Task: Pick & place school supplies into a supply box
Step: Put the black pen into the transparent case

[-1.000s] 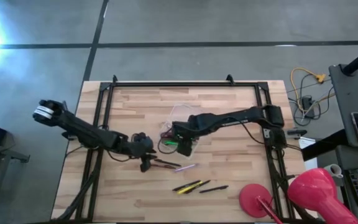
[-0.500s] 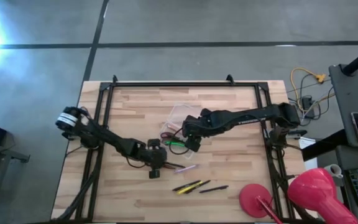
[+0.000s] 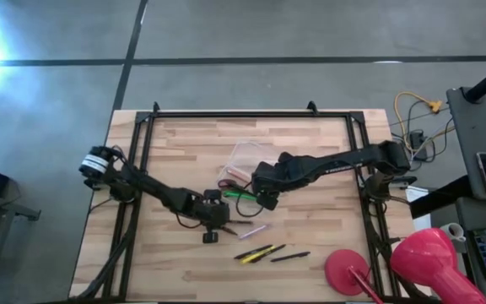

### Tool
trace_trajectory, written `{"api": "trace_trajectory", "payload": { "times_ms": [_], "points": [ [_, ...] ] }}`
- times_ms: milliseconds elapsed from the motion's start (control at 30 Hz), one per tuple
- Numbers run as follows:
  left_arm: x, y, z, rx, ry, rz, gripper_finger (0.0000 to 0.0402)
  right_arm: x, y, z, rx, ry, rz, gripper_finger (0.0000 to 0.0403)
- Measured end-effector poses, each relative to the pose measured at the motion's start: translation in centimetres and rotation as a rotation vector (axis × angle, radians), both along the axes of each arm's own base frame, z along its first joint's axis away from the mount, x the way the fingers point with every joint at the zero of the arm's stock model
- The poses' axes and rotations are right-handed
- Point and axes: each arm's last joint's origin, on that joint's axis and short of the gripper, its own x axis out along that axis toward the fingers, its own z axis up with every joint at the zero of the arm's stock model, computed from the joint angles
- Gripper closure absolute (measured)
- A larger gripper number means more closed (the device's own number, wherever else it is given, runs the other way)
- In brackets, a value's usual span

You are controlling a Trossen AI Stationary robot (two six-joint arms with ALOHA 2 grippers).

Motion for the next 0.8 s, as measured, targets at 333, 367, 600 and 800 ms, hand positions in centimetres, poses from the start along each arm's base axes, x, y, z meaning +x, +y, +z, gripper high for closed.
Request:
{"api": "trace_trajectory", "payload": {
  "times_ms": [333,367,600,800],
  "points": [
    [-0.5,0.5,4.1,-0.087,0.024,-0.032,0.0396,-3.5,1.7,2.0,-0.184,-0.025,-0.098,0.0225],
    [-0.4,0.4,5.4,-0.09,-0.018,-0.045,0.04,-4.0,1.9,2.0,-0.179,-0.027,-0.096,0.0225],
    [-1.2,2.1,11.7,0.046,-0.178,-0.048,0.0398,-8.0,3.3,0.5,-0.027,-0.004,-0.074,0.0225],
    [0.1,4.7,12.8,0.096,-0.169,-0.074,0.04,-10.5,5.7,-2.1,0.163,0.001,-0.049,0.0225]
  ]
}}
